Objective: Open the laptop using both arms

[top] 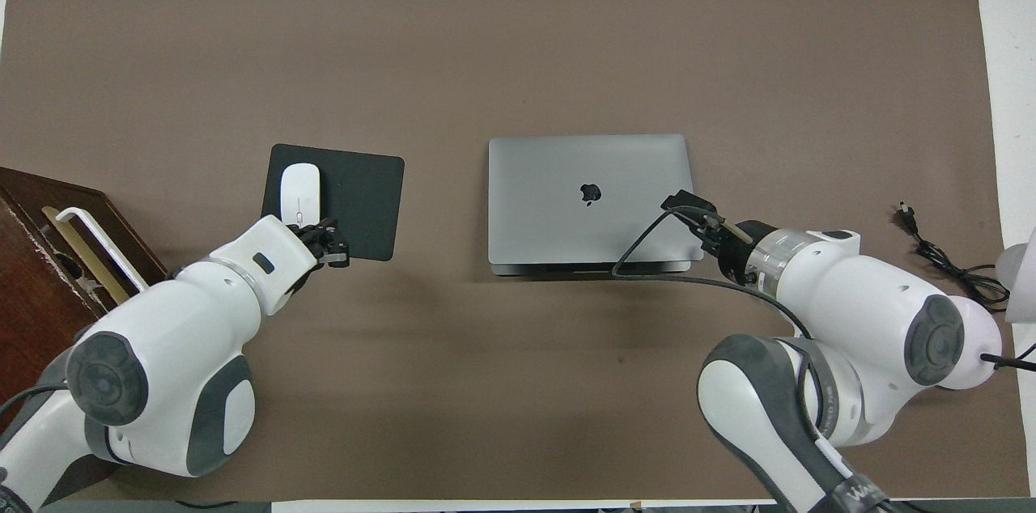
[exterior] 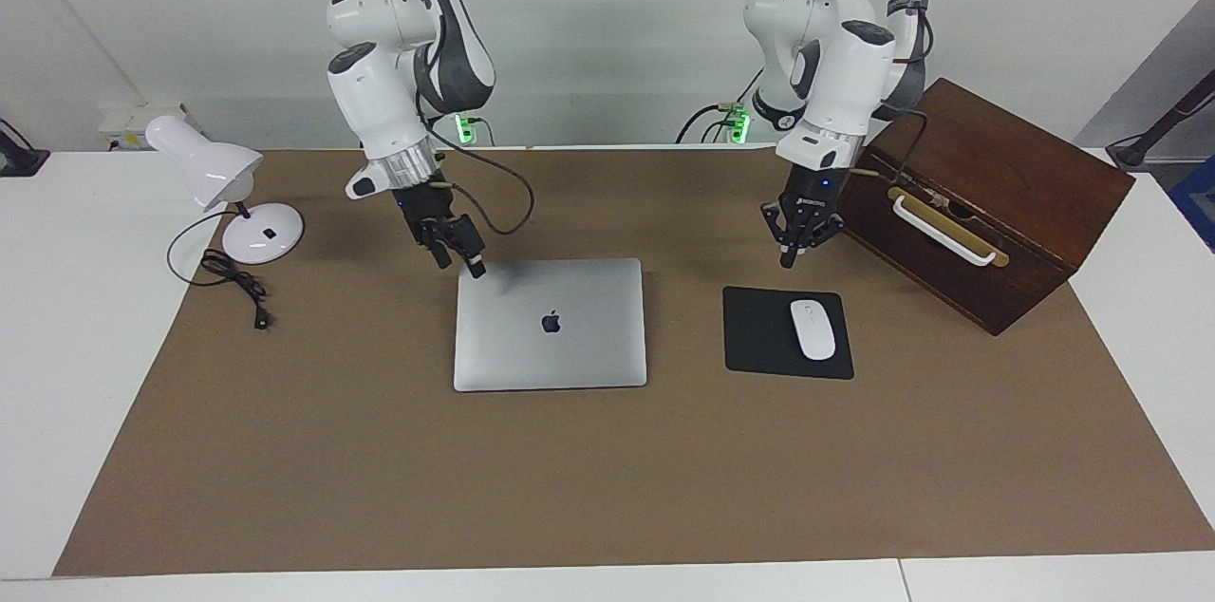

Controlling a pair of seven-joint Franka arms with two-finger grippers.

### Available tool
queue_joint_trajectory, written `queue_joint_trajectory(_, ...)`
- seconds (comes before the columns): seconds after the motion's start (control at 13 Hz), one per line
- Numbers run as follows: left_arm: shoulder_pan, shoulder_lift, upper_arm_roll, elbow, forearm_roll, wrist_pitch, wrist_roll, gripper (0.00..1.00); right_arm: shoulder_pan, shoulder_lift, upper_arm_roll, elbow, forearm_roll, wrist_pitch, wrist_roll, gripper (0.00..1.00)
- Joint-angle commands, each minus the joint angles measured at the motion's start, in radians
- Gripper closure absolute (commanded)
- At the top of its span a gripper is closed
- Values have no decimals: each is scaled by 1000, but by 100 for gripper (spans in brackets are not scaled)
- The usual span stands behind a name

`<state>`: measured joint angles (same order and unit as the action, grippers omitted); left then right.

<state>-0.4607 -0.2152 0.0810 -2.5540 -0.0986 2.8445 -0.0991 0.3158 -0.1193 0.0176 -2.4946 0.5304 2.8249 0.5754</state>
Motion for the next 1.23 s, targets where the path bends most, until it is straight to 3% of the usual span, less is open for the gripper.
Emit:
queue_joint_trajectory(0.0,-76,-23,16,-83,-13,120,-37,100,52,15,-1,-29,23,65,24,0)
queue_joint_trajectory(0.23,-134,-9,16,-141,-13,252,-57,100,110,59,-1,-40,23,149,72,0)
queue_joint_trajectory(0.69,-255,91,16,-178,-15,478,-100,100,140,29,-1,-108,23,215,49,0)
queue_joint_trajectory(1.15,-292,100,16,-178,-15,497,-100,100,134,-23,-1,-158,23,228,11,0)
